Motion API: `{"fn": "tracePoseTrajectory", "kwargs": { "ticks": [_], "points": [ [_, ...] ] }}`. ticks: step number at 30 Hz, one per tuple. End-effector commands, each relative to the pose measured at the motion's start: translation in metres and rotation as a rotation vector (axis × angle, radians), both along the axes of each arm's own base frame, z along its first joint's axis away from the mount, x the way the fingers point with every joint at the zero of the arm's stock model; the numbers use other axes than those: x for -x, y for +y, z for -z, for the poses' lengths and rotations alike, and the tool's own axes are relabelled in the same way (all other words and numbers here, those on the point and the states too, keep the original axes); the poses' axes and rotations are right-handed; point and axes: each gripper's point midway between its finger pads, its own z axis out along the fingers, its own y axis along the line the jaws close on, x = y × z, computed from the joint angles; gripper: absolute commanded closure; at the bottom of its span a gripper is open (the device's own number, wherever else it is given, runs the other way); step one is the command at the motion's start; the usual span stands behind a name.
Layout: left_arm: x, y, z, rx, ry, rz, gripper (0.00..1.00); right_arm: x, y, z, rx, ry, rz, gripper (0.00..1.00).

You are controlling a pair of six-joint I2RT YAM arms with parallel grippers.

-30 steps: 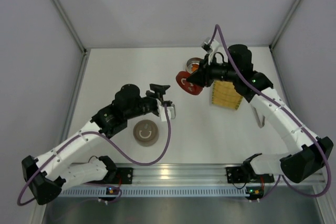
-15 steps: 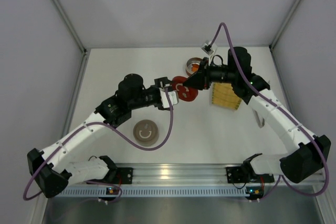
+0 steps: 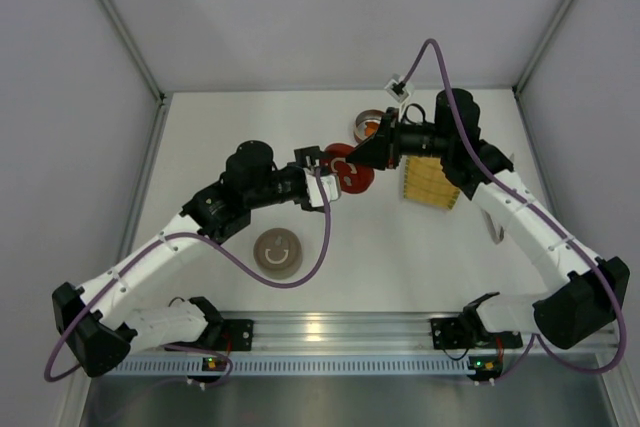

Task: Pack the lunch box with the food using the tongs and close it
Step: Adjust the box lid.

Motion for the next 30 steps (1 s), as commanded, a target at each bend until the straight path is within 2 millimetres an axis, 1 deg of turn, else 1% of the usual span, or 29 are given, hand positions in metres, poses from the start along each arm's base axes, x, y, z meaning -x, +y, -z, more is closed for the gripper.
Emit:
{"fn": "tracePoseTrajectory", "kwargs": {
  "ticks": [1, 12, 16, 21, 26, 28, 29, 30],
  "points": [
    [-0.007, -0.004, -0.017, 0.033, -0.063, -0.003, 0.27, 0.001, 0.001, -0.020, -0.063, -0.056, -0.023, 1.00],
    [-0.009, -0.007, -0.013, 0.031, -0.048, -0.008, 0.19, 0.000, 0.002, -0.025, -0.087, -0.032, -0.018, 1.00],
    [-0.008, -0.011, -0.014, 0.038, -0.042, -0.002, 0.16, -0.001, 0.003, -0.022, -0.092, -0.011, -0.016, 1.00],
    [-0.003, -0.015, -0.010, 0.031, -0.030, 0.020, 0.16, -0.001, 0.004, -0.022, -0.097, -0.006, -0.018, 1.00],
    [-0.002, -0.018, -0.012, 0.036, -0.025, 0.026, 0.16, 0.000, 0.004, -0.023, -0.100, -0.007, -0.016, 1.00],
    [0.002, -0.019, -0.011, 0.034, -0.008, 0.043, 0.19, -0.001, 0.004, -0.025, -0.103, -0.011, -0.018, 1.00],
    [0.006, -0.021, -0.011, 0.035, 0.003, 0.069, 0.19, -0.001, 0.004, -0.025, -0.104, -0.012, -0.020, 1.00],
    [0.010, -0.022, -0.012, 0.037, 0.017, 0.080, 0.24, -0.001, 0.004, -0.026, -0.104, -0.014, -0.020, 1.00]
  ]
}}
